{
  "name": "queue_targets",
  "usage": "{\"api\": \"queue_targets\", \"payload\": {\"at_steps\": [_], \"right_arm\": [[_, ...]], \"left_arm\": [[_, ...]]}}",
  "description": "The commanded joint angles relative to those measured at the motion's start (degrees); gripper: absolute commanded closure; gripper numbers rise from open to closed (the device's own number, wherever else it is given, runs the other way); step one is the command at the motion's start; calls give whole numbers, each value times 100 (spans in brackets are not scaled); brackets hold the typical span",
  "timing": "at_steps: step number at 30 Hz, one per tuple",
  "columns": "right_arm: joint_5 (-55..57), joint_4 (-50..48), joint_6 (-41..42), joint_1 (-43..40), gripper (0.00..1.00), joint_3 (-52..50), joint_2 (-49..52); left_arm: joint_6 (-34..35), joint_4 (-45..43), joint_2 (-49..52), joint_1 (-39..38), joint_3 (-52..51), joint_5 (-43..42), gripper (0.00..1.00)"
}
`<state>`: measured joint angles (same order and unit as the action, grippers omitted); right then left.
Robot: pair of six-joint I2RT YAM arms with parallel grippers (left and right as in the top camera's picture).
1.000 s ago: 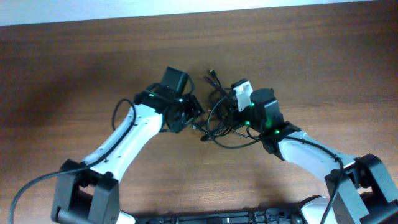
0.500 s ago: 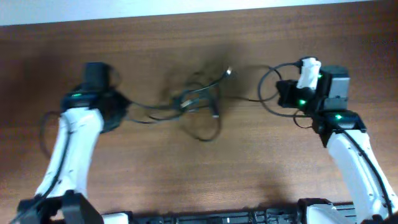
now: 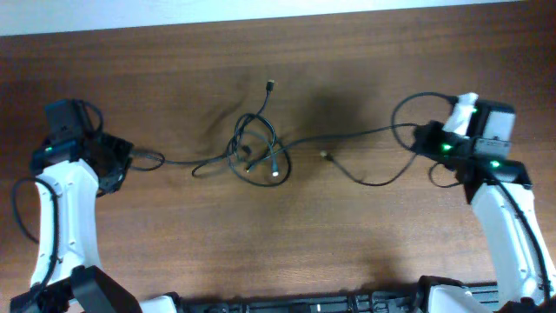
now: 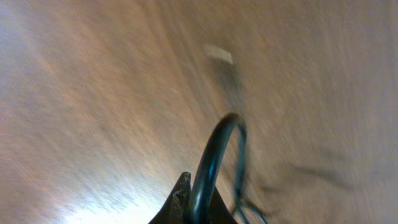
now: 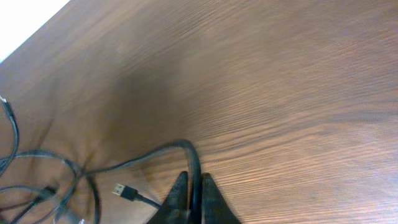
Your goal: Untangle cables
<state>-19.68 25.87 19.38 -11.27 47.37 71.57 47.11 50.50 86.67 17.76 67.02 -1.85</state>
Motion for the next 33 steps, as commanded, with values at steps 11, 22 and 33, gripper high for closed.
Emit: {"api": "queue_targets", "payload": {"at_steps": [11, 22, 33], "right_arm": [[308, -278, 151, 2122, 1, 90, 468], [-50, -769, 260, 2299, 1, 90, 1270], [-116, -824, 258, 2356, 1, 90, 1270]], "left_arm": [[-57, -566, -11, -2140, 50, -149, 1], [-55, -1541, 1316, -3086, 48, 457, 36], [-57, -1333, 2468, -3331, 66, 120, 100]]}}
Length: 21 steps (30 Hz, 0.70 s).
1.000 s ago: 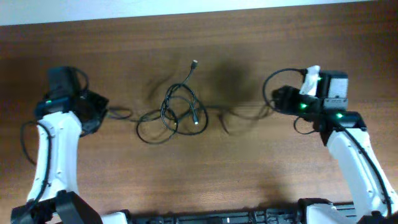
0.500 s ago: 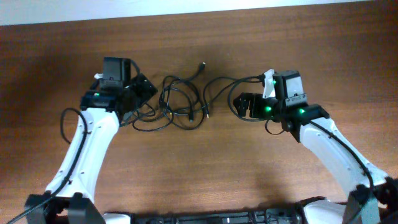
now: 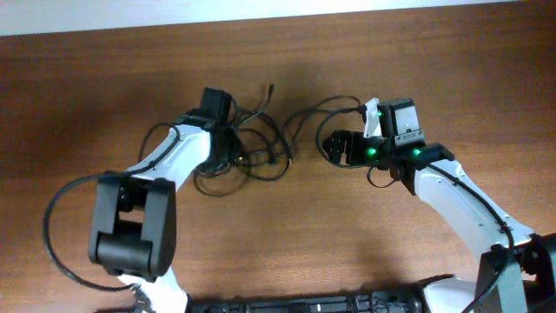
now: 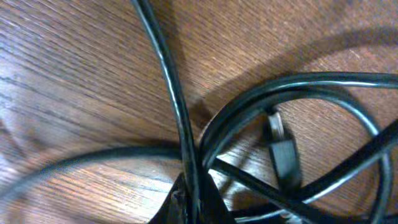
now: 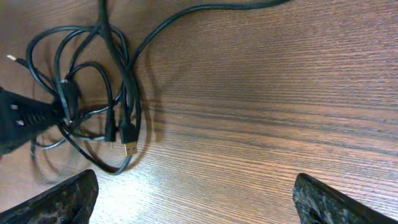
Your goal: Untangle cables
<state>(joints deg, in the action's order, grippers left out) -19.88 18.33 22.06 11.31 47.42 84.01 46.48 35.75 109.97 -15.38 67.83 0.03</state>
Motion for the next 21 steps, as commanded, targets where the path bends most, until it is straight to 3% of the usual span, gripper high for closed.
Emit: {"api": "queue_targets", "payload": {"at_steps": [1, 5, 12, 16, 21], "right_arm": [[-107, -140, -24, 173, 1, 85, 28], [-249, -455, -55, 704, 2, 85, 28], [254, -1126, -42, 1635, 2, 85, 428], [256, -1692, 1250, 1714, 2, 85, 1060], [258, -3405, 2173, 1716, 2, 85, 1727]], "left_arm": [[-13, 170, 76, 11, 15, -70, 100], [-485, 466, -710, 245, 330, -122, 100], [-483, 533, -1886, 273, 332, -245, 100], [-483, 636, -1926, 278, 332, -435, 100], [-483, 660, -1926, 275, 332, -831, 100]]}}
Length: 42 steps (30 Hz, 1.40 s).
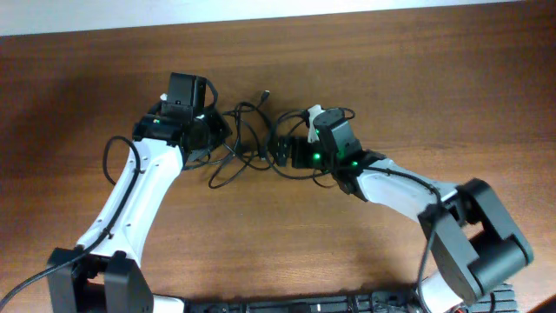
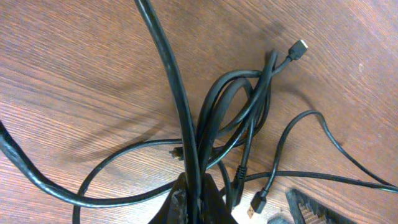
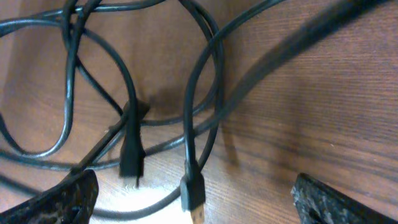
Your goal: Untangle cables
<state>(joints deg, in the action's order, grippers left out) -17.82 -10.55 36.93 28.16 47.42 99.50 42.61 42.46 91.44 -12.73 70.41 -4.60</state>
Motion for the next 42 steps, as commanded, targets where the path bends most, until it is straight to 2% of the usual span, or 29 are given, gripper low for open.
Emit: {"api": "queue_targets", "payload": {"at_steps": [1, 3, 6, 7, 9, 10, 11, 12, 14, 17, 19, 22, 25, 28, 30, 31, 32, 33, 35, 37, 40, 42], "right_arm": [[57, -824, 715, 33, 6, 87, 289], [109, -992, 763, 33, 12, 87, 426], [608, -1014, 1331, 33, 13, 87, 791], [619, -1062, 1331, 33, 19, 87, 872], [481, -1248, 1333, 33, 39, 87, 994], [479, -1362, 1331, 33, 58, 87, 1001], [446, -1467, 1331, 33, 69, 92, 1001], [404, -1532, 1329, 17, 93, 92, 1001], [0, -1526, 1257, -151, 96, 92, 922], [-730, -1097, 634, -929, 96, 92, 479], [-885, -413, 361, -1515, 96, 92, 26], [-879, 1054, -647, -2490, 96, 92, -984], [-879, 2039, -1397, -2986, 96, 92, -1794], [-874, 2496, -1921, -3121, 96, 92, -2516], [-907, 2400, -1998, -3126, 96, 92, -3001], [-1172, 2284, -1996, -3123, 96, 92, -3176], [-1838, 2087, -1996, -3108, 96, 92, -3329], [-2616, 1910, -1993, -3029, 96, 92, -3394], [-2822, 1947, -2002, -2769, 96, 90, -3340], [-2197, 2022, -2000, -2468, 96, 90, -3158], [-2033, 1941, -1998, -2181, 96, 90, -2828], [-2111, 2024, -2002, -2105, 96, 90, -2636]], "left_arm": [[-96, -11, -72, 11, 74, -511, 100], [-94, -11, -72, 11, 74, -562, 100], [-94, -13, -72, 11, 74, -621, 100], [-94, -13, -74, 11, 74, -647, 100], [-94, -11, -74, 9, 74, -658, 100], [-94, -9, -74, 11, 74, -660, 100], [-94, -9, -74, 11, 74, -658, 100], [-94, -9, -72, 11, 74, -654, 100], [-94, 44, -72, 17, 74, -492, 100], [-94, 391, -72, 133, 74, 208, 100], [-94, 601, -72, 284, 74, 531, 95], [-94, 669, -72, 614, 74, 638, 87], [-92, 640, -66, 793, 72, 638, 82], [-92, 601, -48, 798, 72, 643, 83], [-92, 608, -48, 798, 72, 793, 89], [-90, 605, -44, 798, 72, 859, 96], [-90, 601, -42, 798, 72, 863, 97], [-87, 564, -39, 791, 72, 796, 89], [-90, 472, -39, 761, 72, 280, 46], [-162, 361, -39, 671, 70, -343, 18], [-1657, -11, -39, 286, 68, -990, 1], [-2420, -179, -37, -39, 66, -887, 0]]}}
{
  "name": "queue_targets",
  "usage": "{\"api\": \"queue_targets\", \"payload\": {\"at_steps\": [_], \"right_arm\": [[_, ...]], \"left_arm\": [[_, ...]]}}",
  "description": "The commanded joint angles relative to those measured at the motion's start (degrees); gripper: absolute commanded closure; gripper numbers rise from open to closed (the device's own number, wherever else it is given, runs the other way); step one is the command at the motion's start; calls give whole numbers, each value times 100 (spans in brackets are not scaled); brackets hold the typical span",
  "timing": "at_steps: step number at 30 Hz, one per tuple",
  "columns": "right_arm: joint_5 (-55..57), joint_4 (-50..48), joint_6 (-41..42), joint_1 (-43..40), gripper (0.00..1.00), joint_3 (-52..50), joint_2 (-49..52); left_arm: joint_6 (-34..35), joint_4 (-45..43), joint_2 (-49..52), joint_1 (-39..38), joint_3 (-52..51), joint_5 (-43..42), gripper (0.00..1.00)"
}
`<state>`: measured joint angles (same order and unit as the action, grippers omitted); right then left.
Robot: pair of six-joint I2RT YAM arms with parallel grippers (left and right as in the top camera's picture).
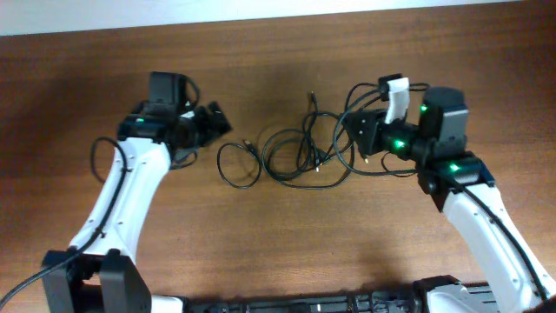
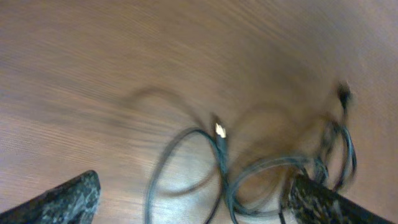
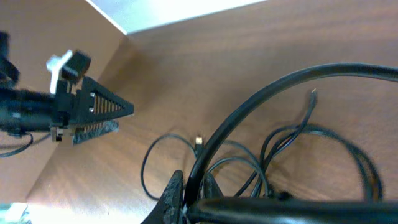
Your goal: Untangle cables
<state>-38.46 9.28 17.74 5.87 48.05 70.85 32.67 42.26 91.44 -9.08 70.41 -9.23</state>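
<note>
Several black cables lie tangled mid-table: a thin loop (image 1: 236, 165) with a small plug (image 2: 219, 130) on the left, and a denser bundle (image 1: 304, 156) to its right. My left gripper (image 1: 215, 122) stands open left of the thin loop with nothing between its fingers (image 2: 68, 199). In the blurred left wrist view the left gripper (image 2: 189, 186) looks down on the loop. My right gripper (image 1: 354, 135) is shut on a thick black cable (image 3: 261, 106) at the bundle's right side. That cable arches up from the right gripper (image 3: 189, 186) and away to the right.
The brown wooden table (image 1: 278, 243) ends at a pale wall along the far side (image 1: 278, 9). The thick cable's slack (image 1: 382, 87) curls around the right arm's wrist. The left arm (image 3: 62, 106) shows at the upper left of the right wrist view.
My left gripper has let go of the thick cable, opened and moved left, off the tangle. My right gripper, open over the tangle before, is now shut on a thick cable further right.
First both grippers were shut on cable far apart, with the tangle between them. Then both were at the tangle, left still shut on cable, right open. The right stayed open low over the tangle. Now the left is open and the right holds cable, the tangle looser.
</note>
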Motion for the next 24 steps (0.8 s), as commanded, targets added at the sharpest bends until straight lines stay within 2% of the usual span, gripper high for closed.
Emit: {"api": "queue_targets", "payload": {"at_steps": [1, 3, 6, 8, 9, 12, 14, 16, 18, 22, 23, 24], "right_arm": [[-46, 81, -83, 122, 96, 26, 284], [-44, 105, -107, 118, 96, 26, 306], [-26, 107, -214, 118, 96, 26, 302], [-24, 155, -280, 118, 96, 26, 302], [0, 197, -278, 118, 96, 26, 302], [195, 439, -275, 118, 96, 26, 304], [321, 616, -275, 118, 96, 26, 304], [317, 675, -271, 125, 96, 26, 304], [319, 728, -273, 125, 96, 26, 304], [321, 807, -271, 125, 96, 26, 304], [321, 835, -271, 125, 96, 26, 304], [321, 855, -273, 125, 96, 26, 304]], "left_arm": [[-1613, -286, -20, -520, 66, -313, 0], [-1600, -645, 61, -719, 66, -81, 1], [-1412, -1318, 341, -964, 66, -87, 7], [-1405, -1840, 734, -1165, 66, -138, 1], [-1340, -1998, 916, -1237, 66, -243, 1], [-352, -2371, 1484, -1434, 66, -763, 0], [142, -2695, 1801, -1558, 66, -1115, 5], [428, -3108, 2124, -1738, 66, -1375, 7], [424, -3539, 2409, -1928, 68, -1373, 9], [424, -4299, 2822, -2247, 68, -1349, 35], [424, -4398, 2863, -2273, 68, -1349, 50], [422, -4415, 2889, -2282, 68, -1316, 60]]}}
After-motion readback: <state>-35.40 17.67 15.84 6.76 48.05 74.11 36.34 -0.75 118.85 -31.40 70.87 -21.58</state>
